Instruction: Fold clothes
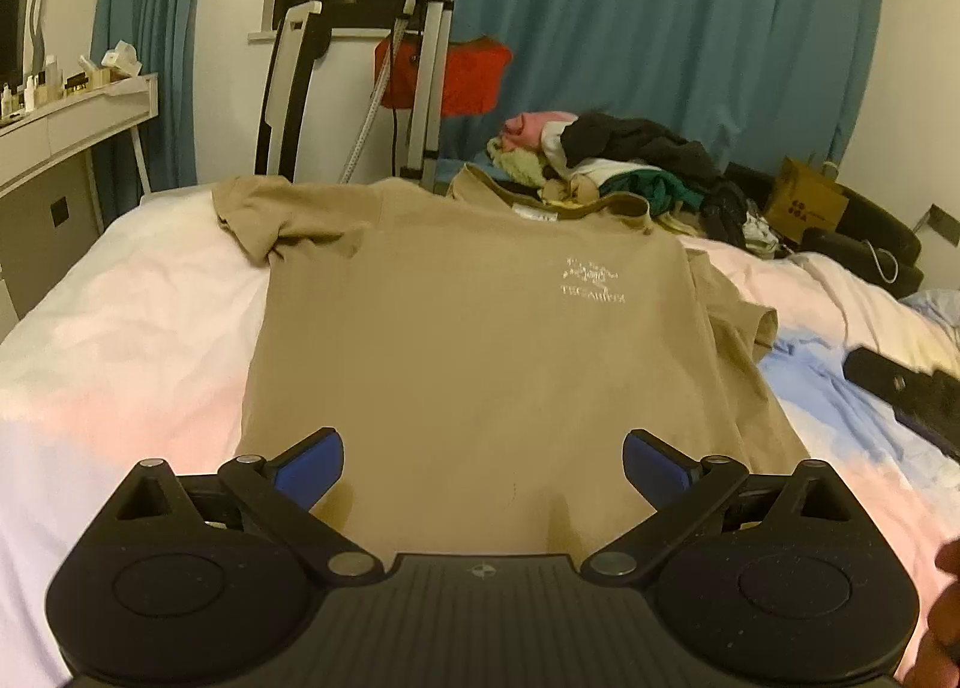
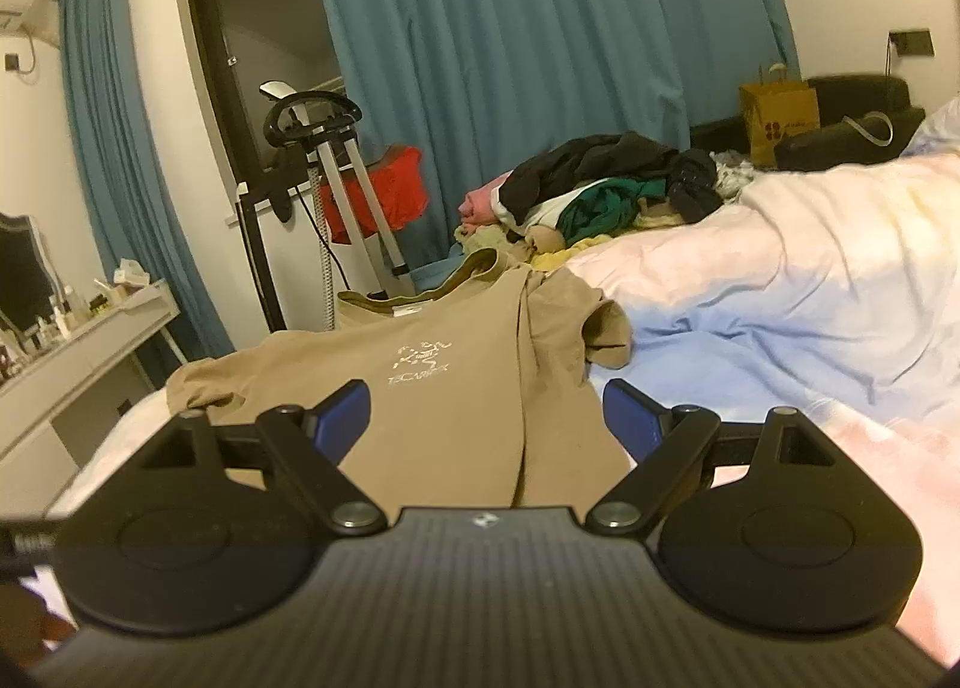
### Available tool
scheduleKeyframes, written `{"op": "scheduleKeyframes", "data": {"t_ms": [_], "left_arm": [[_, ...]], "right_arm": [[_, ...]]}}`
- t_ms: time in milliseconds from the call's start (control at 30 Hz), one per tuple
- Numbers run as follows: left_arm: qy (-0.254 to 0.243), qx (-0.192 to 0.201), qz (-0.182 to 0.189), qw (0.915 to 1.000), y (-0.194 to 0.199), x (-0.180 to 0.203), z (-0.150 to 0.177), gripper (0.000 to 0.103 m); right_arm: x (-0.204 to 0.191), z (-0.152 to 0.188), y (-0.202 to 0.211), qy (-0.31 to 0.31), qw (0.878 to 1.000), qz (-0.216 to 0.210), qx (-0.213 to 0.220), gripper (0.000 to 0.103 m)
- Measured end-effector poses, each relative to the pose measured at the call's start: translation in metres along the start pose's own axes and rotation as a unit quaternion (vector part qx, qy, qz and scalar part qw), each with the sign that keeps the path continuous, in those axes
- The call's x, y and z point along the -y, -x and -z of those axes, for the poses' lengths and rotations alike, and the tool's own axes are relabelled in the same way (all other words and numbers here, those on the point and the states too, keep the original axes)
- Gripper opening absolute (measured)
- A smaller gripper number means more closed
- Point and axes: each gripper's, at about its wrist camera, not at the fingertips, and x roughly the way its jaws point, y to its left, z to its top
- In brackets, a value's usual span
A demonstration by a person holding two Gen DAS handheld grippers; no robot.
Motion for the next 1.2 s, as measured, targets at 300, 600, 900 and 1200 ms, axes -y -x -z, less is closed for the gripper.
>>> {"op": "scheduleKeyframes", "data": {"t_ms": [300, 600, 900, 1200], "left_arm": [[-0.004, -0.016, 0.010, 0.9998, -0.013, 0.010, 0.013, 0.102], [0.034, -0.036, 0.025, 0.9985, -0.032, 0.009, 0.011, 0.102], [0.070, -0.051, 0.033, 0.9957, -0.071, 0.005, 0.004, 0.102], [0.107, -0.051, 0.054, 0.9914, -0.089, -0.006, -0.003, 0.102]], "right_arm": [[0.094, -0.023, -0.075, -0.286, 0.947, -0.136, -0.057, 0.087], [0.149, 0.002, -0.182, -0.487, 0.851, -0.172, -0.094, 0.088], [0.144, 0.001, -0.254, -0.519, 0.842, -0.128, -0.065, 0.087], [0.128, -0.031, -0.296, -0.469, 0.879, -0.052, -0.074, 0.028]]}}
